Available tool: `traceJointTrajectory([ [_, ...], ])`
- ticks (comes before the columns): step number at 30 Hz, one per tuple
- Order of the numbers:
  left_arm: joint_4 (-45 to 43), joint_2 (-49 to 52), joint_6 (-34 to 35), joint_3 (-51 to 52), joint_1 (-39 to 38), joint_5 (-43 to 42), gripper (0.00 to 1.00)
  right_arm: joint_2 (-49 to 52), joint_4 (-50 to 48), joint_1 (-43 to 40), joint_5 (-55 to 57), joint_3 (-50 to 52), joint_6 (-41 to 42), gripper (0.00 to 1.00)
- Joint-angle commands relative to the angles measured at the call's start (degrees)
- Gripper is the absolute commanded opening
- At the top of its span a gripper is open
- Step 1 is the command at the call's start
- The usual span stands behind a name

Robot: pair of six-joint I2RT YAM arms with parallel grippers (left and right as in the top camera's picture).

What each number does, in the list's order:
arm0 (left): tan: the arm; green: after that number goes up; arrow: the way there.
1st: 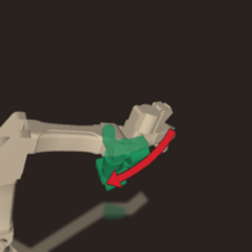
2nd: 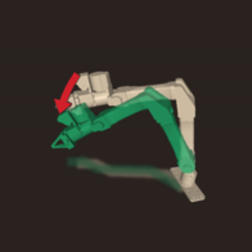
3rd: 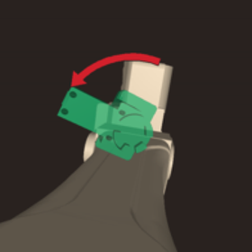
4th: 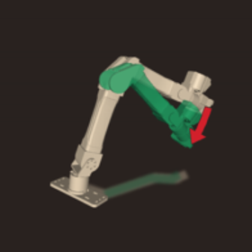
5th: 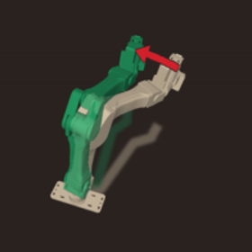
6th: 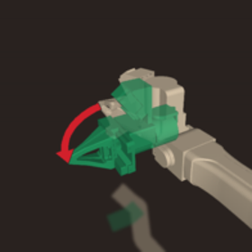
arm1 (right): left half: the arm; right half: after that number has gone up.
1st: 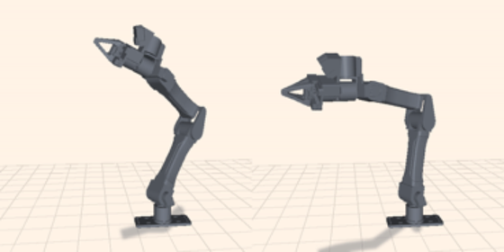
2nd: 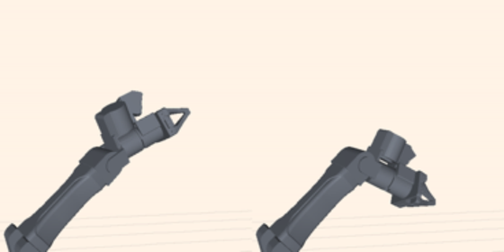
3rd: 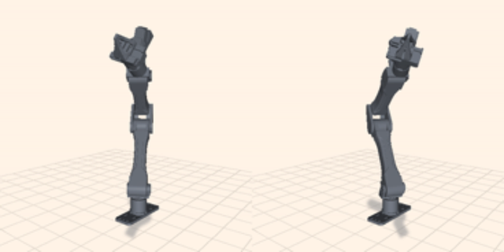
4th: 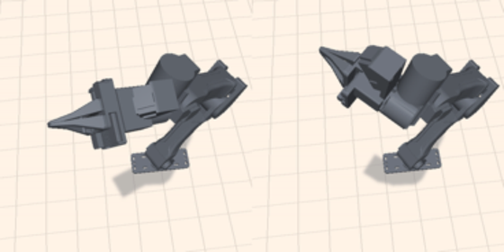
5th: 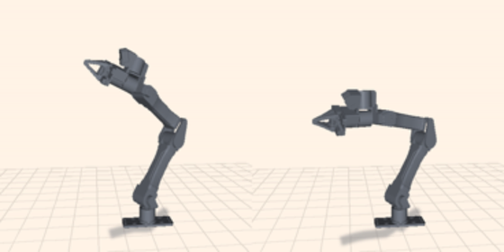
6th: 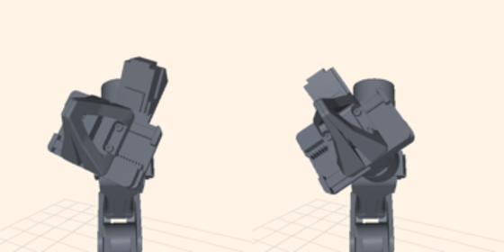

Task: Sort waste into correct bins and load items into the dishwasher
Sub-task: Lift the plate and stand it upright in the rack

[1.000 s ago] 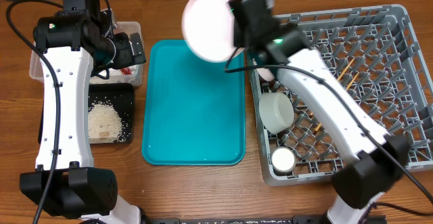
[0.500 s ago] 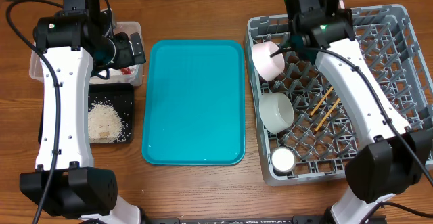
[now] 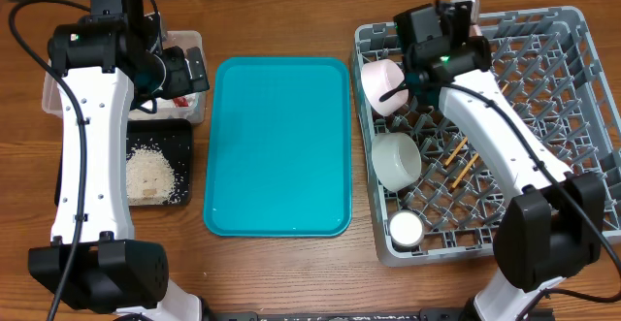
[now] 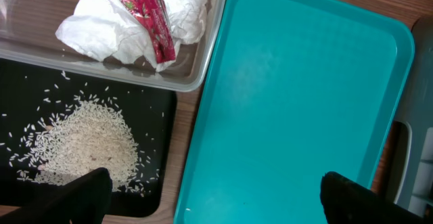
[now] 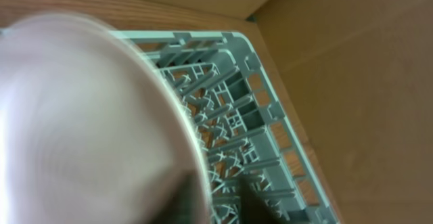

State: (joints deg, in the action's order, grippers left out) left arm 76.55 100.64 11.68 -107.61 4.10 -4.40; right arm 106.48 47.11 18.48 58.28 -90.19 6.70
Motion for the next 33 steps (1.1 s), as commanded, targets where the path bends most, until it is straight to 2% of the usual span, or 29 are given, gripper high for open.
traceJointTrajectory([
  [1, -0.07, -0.13, 0.13, -0.87, -0.37, 0.37, 1.00, 0.02, -0.76, 2.27, 0.61, 0.07, 1.75, 0.56],
  [3, -0.07, -0.13, 0.13, -0.87, -0.37, 0.37, 1.00, -0.15, -0.44, 2.47, 0.22, -0.44, 4.26, 0.64],
  [10, -0.09, -0.13, 0.13, -0.87, -0.37, 0.37, 1.00, -6.32, 1.29, 2.01, -11.08, -2.69, 5.35, 0.74],
  [12, -0.09, -0.13, 0.13, -0.87, -0.37, 0.37, 1.00, -10.67, 1.51, 2.03, -17.33, -2.69, 5.33, 0.84],
  [14, -0.09, -0.13, 0.13, -0.87, -0.37, 0.37, 1.00, -14.67, 1.44, 2.14, -29.75, -2.69, 5.33, 0.99],
  [18, -0.09, -0.13, 0.13, -0.87, -0.37, 0.37, 1.00, -18.29, 1.18, 2.12, -45.66, -2.69, 5.57, 1.00],
  [24, -0.09, -0.13, 0.13, -0.87, -0.37, 0.37, 1.00, -20.76, 3.61, 2.03, -45.88, -2.69, 9.49, 1.00],
  [33, -0.09, -0.13, 0.13, -0.87, -0.37, 0.37, 1.00, -39.26, 6.21, 2.03, -43.15, -2.69, 9.46, 1.00],
])
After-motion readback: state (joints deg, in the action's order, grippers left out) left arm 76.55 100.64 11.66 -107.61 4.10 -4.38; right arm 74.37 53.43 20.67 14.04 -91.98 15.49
